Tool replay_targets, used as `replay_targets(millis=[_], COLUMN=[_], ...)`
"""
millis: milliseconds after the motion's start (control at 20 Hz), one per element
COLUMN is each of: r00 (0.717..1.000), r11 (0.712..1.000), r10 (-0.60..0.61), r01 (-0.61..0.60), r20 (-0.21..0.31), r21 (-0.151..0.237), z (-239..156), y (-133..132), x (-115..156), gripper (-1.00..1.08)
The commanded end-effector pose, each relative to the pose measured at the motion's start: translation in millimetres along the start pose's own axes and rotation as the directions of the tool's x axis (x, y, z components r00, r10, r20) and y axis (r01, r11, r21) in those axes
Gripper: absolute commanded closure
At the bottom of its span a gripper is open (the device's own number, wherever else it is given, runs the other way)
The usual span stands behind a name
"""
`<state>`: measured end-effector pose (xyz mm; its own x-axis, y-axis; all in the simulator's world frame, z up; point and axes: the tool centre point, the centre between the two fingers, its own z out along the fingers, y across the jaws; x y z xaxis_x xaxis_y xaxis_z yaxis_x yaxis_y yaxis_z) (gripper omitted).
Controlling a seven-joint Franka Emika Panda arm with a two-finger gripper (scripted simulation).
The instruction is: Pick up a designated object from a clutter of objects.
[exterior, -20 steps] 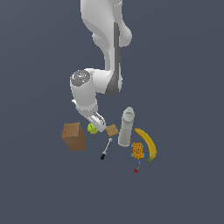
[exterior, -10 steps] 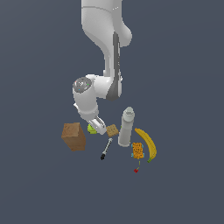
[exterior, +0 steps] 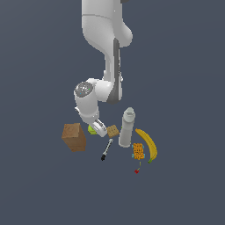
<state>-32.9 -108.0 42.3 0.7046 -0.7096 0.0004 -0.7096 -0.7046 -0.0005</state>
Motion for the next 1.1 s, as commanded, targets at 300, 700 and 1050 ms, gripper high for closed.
replay_targets(millis=[300,700,1050], r00=[1.0,1.0,1.0], r11=[1.0,1.0,1.0], r10=[0.001,0.0,0.001], r01=[-0.001,0.0,-0.001], r20=[0.001,0.0,0.0], r21=[-0.001,0.001,0.001], z=[1,-11,-43], y=[0,-3,-11], x=[0,-5,-19], gripper=[1.08,1.08,1.08])
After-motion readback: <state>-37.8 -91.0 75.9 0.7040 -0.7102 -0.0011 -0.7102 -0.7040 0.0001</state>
